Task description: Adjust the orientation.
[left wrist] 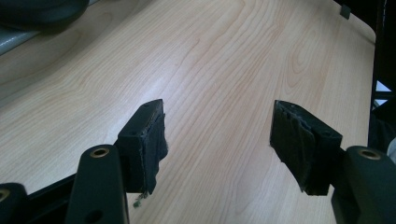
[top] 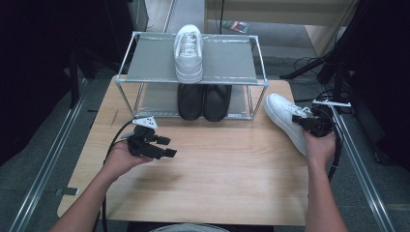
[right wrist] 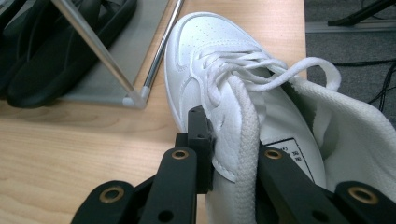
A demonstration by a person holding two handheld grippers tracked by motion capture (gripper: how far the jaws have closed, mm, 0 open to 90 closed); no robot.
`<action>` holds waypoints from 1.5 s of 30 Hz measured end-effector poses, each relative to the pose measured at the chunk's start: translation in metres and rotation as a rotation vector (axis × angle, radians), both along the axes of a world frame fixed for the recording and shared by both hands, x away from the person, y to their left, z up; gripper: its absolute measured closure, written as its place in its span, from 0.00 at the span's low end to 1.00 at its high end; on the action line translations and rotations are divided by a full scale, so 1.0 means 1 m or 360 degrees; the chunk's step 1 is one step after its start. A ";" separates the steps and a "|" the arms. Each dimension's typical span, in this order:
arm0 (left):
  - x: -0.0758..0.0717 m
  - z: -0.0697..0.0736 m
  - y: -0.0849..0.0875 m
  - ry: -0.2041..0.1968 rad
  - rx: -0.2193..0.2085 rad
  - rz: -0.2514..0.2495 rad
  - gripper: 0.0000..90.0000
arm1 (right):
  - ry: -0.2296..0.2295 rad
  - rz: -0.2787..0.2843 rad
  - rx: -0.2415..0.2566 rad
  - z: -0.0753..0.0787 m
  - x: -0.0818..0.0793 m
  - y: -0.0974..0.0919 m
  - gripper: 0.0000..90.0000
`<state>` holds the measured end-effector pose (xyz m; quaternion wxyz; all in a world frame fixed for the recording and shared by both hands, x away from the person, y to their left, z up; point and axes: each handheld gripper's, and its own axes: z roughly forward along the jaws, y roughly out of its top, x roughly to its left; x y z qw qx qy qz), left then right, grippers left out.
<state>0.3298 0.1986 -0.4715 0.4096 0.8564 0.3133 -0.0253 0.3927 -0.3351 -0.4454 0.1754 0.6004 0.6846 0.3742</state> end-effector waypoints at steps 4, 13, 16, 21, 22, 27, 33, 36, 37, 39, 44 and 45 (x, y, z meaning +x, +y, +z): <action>0.004 0.000 -0.005 0.0003 -0.0007 -0.0006 0.41 | -0.0002 0.0002 -0.0021 0.002 -0.016 0.000 0.94; 0.008 0.002 -0.012 -0.0013 -0.0005 -0.0044 0.41 | -0.0018 0.0043 -0.0029 0.007 -0.045 0.005 0.93; 0.009 0.001 -0.013 -0.0008 -0.0009 -0.0048 0.41 | -0.0027 0.0067 -0.0036 0.011 -0.057 0.010 0.93; 0.010 0.002 -0.013 -0.0014 -0.0007 -0.0051 0.41 | -0.0034 0.0142 -0.0023 0.014 -0.072 0.022 0.93; 0.010 0.002 -0.012 -0.0016 -0.0005 -0.0050 0.41 | -0.0034 0.0151 -0.0030 0.014 -0.074 0.025 0.93; 0.008 0.003 -0.013 -0.0019 -0.0001 -0.0044 0.41 | -0.0027 0.0231 -0.0039 0.014 -0.083 0.043 0.93; 0.006 0.003 -0.011 -0.0022 0.0004 -0.0035 0.41 | -0.0025 0.0383 -0.0012 0.014 -0.088 0.069 0.93; 0.004 0.002 -0.009 -0.0021 0.0008 -0.0028 0.41 | -0.0032 0.0475 0.0035 0.013 -0.084 0.082 0.93; 0.004 0.002 -0.009 -0.0025 0.0005 -0.0021 0.41 | -0.0034 0.0494 0.0045 0.013 -0.084 0.086 0.93; 0.002 0.002 -0.007 -0.0026 0.0010 -0.0013 0.41 | -0.0035 0.0514 0.0043 0.013 -0.083 0.089 0.93; -0.003 0.001 -0.003 -0.0024 0.0008 0.0018 0.41 | -0.0048 0.0647 0.0023 0.013 -0.080 0.117 0.93; -0.004 0.001 -0.002 -0.0021 0.0013 0.0017 0.41 | -0.0048 0.0647 0.0023 0.013 -0.080 0.117 0.93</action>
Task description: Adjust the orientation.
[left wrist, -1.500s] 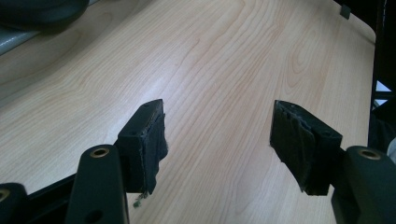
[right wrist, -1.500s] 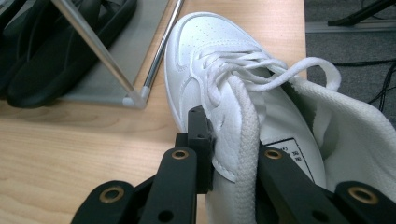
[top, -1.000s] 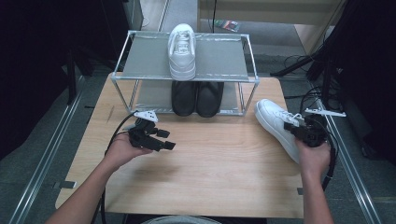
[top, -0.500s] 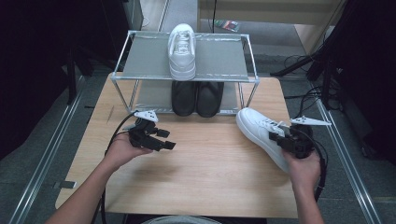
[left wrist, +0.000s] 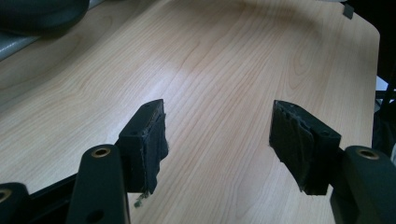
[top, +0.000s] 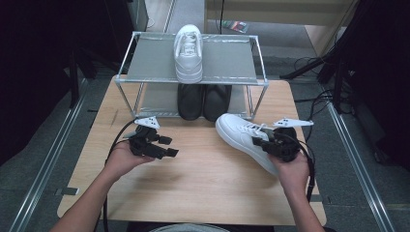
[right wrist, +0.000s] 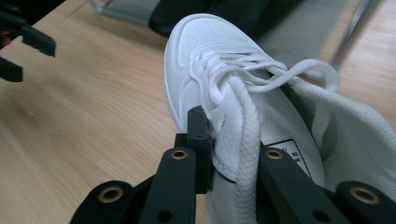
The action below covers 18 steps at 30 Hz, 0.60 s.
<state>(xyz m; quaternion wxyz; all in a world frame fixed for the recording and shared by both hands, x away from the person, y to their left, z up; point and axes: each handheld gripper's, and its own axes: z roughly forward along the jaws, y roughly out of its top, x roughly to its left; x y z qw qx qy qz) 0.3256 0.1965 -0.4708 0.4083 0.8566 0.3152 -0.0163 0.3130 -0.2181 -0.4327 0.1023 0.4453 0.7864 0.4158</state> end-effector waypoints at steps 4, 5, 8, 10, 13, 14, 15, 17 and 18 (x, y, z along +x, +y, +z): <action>-0.005 -0.001 0.002 -0.0008 0.0003 0.0018 0.41 | 0.0001 0.0096 -0.0004 -0.001 0.003 0.021 0.93; -0.006 -0.001 0.003 -0.0009 0.0007 0.0024 0.41 | 0.0003 0.0120 -0.0006 -0.002 0.003 0.026 0.93; -0.009 -0.001 0.006 -0.0008 0.0008 0.0051 0.41 | 0.0004 0.0188 -0.0019 -0.003 0.004 0.042 0.93; -0.011 -0.001 0.009 0.0015 -0.0001 0.0070 0.41 | -0.0016 0.0232 -0.0031 -0.005 0.005 0.052 0.93; -0.014 -0.001 0.012 0.0045 -0.0024 0.0100 0.45 | -0.0017 0.0310 -0.0038 -0.008 0.006 0.071 0.93; -0.015 -0.001 0.013 0.0057 -0.0029 0.0111 0.45 | -0.0017 0.0310 -0.0038 -0.008 0.006 0.071 0.93; -0.016 -0.001 0.014 0.0055 -0.0034 0.0123 0.47 | -0.0010 0.0324 -0.0040 -0.008 0.006 0.075 0.93; -0.018 0.000 0.016 0.0056 -0.0050 0.0141 0.51 | 0.0004 0.0352 -0.0041 -0.011 0.007 0.084 0.93; -0.019 0.001 0.017 0.0054 -0.0048 0.0158 0.53 | 0.0004 0.0372 -0.0046 -0.012 0.007 0.088 0.93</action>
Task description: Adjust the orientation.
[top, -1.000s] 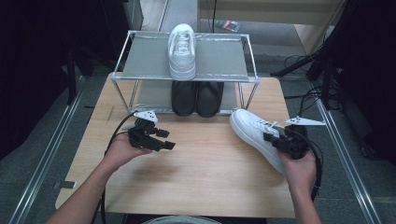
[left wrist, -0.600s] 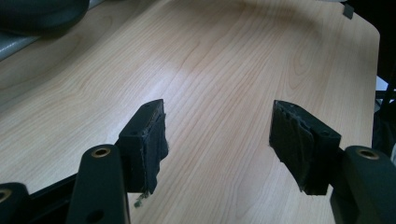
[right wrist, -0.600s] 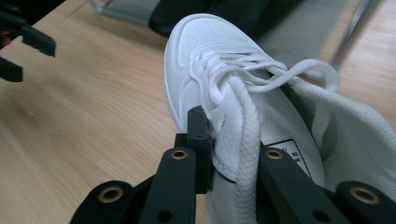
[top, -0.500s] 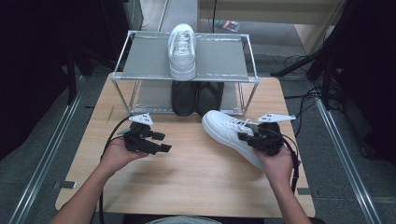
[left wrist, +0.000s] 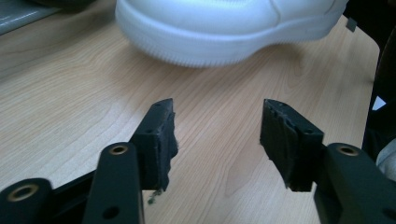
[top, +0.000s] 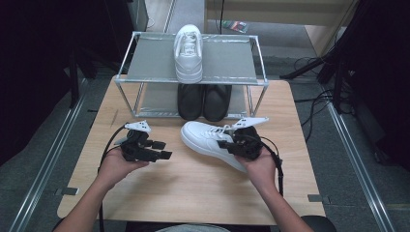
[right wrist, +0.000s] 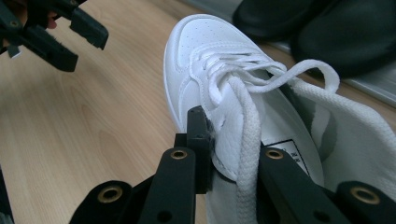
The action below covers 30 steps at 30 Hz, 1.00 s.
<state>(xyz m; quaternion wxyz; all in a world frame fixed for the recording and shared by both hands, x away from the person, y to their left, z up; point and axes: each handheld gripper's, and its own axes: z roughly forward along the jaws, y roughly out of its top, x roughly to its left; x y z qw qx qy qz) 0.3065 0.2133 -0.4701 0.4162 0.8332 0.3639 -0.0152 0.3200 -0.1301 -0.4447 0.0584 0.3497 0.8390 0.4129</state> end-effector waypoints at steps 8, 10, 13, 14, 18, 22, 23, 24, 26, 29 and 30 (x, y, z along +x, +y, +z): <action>-0.006 0.000 0.000 -0.0015 0.0010 0.0028 0.68 | 0.0081 0.0117 0.0011 -0.017 -0.001 0.030 0.92; -0.006 0.000 0.000 -0.0014 0.0024 0.0034 0.71 | 0.0086 0.0118 0.0016 -0.022 -0.003 0.035 0.92; -0.005 -0.001 -0.001 -0.0001 0.0013 0.0053 0.76 | 0.0124 0.0113 0.0046 -0.029 -0.004 0.037 0.91; -0.005 0.000 -0.001 0.0002 0.0017 0.0054 0.81 | 0.0154 0.0111 0.0041 -0.034 -0.006 0.038 0.89; -0.004 0.000 -0.004 -0.0014 0.0007 0.0061 0.91 | 0.0103 0.0138 -0.0030 -0.036 -0.011 0.041 0.86; -0.003 -0.001 -0.011 -0.0008 0.0024 0.0037 0.94 | 0.0219 0.0170 0.0044 -0.035 -0.006 0.036 0.75; -0.002 -0.002 -0.012 -0.0009 0.0026 0.0032 0.95 | 0.0227 0.0163 0.0056 -0.034 -0.006 0.035 0.75; -0.001 -0.002 -0.014 -0.0006 0.0030 0.0028 0.95 | 0.0213 0.0173 0.0046 -0.034 -0.007 0.033 0.76; 0.001 -0.002 -0.017 -0.0006 0.0032 0.0015 0.95 | 0.0177 0.0182 0.0019 -0.031 -0.009 0.030 0.75; 0.002 -0.002 -0.021 -0.0002 0.0035 -0.0004 0.96 | 0.0165 0.0152 0.0069 -0.023 -0.008 0.020 0.75; 0.003 -0.003 -0.023 0.0001 0.0031 -0.0006 0.96 | 0.0146 0.0144 0.0091 -0.020 -0.007 0.015 0.75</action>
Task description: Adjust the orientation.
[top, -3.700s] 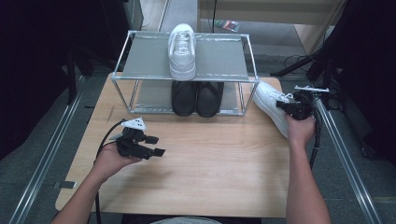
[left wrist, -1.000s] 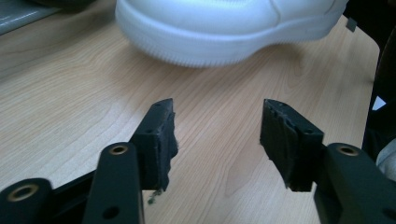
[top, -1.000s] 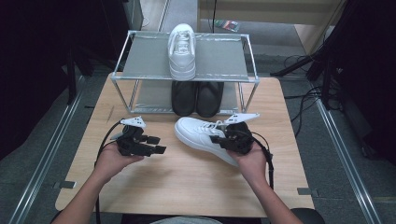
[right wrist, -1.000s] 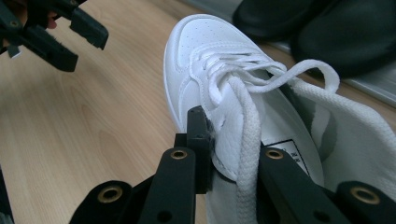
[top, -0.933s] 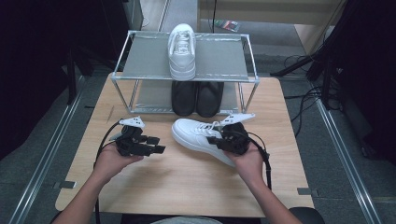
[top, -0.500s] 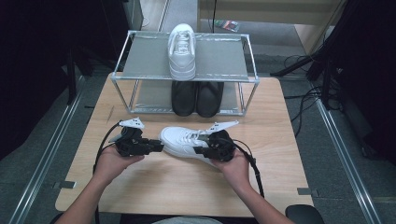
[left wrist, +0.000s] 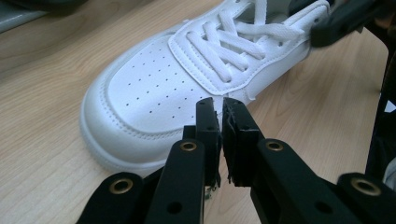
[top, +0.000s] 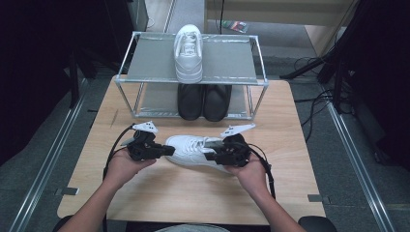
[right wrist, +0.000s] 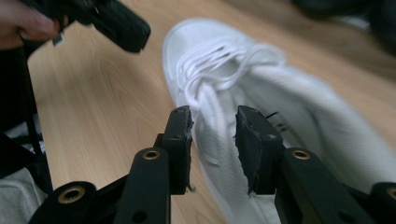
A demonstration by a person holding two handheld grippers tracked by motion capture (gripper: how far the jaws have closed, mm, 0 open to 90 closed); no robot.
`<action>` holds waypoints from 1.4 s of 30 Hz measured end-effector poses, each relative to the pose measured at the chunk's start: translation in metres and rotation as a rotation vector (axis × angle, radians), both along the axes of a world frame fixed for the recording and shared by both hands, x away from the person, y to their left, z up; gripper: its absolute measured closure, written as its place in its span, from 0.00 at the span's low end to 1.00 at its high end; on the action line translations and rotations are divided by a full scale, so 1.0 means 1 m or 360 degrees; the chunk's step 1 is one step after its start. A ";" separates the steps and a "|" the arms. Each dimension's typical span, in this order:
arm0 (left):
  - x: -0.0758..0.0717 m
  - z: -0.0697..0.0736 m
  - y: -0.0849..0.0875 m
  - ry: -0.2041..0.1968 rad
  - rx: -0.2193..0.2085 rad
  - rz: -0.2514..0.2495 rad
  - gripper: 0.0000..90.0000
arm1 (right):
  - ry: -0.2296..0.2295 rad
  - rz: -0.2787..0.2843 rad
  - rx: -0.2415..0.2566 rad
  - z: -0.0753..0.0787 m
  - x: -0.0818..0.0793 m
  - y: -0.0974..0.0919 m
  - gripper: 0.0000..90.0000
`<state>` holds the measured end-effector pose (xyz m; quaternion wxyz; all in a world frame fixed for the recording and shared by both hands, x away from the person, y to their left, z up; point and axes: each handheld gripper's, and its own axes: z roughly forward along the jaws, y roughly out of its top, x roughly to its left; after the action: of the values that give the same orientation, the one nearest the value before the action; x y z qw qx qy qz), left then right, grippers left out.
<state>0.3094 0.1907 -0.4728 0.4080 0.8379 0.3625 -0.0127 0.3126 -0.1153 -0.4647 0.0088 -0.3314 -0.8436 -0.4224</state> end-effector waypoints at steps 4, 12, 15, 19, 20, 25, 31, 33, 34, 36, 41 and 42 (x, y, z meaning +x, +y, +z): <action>0.003 -0.001 -0.006 0.0003 0.0012 -0.0020 0.97 | -0.0066 -0.0056 0.0078 0.016 0.001 -0.026 0.84; 0.004 -0.003 -0.024 -0.0022 0.0033 -0.0084 1.00 | -0.0077 -0.0156 0.0082 0.018 0.012 -0.050 1.00; 0.004 -0.006 -0.031 -0.0008 0.0040 -0.0092 1.00 | -0.0098 -0.0203 0.0035 0.016 0.019 -0.057 1.00; 0.006 -0.011 -0.034 0.0014 0.0070 -0.0105 1.00 | -0.0095 -0.0276 0.0004 0.010 0.027 -0.067 1.00; 0.007 -0.012 -0.035 0.0014 0.0084 -0.0107 1.00 | -0.0090 -0.0284 -0.0005 0.008 0.029 -0.067 1.00; 0.006 -0.015 -0.036 0.0002 0.0085 -0.0106 1.00 | -0.0057 -0.0276 -0.0071 -0.004 0.040 -0.062 1.00; 0.007 -0.015 -0.034 -0.0006 0.0087 -0.0093 1.00 | -0.0021 -0.0274 -0.0062 -0.010 0.041 -0.059 1.00; 0.009 -0.016 -0.033 -0.0002 0.0080 -0.0082 1.00 | -0.0004 -0.0261 -0.0064 -0.011 0.040 -0.058 1.00; 0.009 -0.016 -0.033 -0.0001 0.0078 -0.0078 1.00 | -0.0004 -0.0254 -0.0065 -0.012 0.039 -0.058 1.00; 0.011 -0.015 -0.032 0.0002 0.0085 -0.0075 1.00 | -0.0002 -0.0245 -0.0065 -0.012 0.037 -0.056 1.00; 0.016 -0.015 -0.031 -0.0017 0.0091 -0.0043 0.99 | 0.0034 -0.0215 -0.0024 -0.013 0.029 -0.053 1.00; 0.016 -0.015 -0.031 -0.0017 0.0091 -0.0043 0.99 | 0.0034 -0.0215 -0.0024 -0.013 0.029 -0.053 1.00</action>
<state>0.3255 0.1598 -0.4882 0.3856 0.8541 0.3490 -0.0033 0.3416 -0.1678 -0.4782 -0.0133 -0.3922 -0.8223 -0.4121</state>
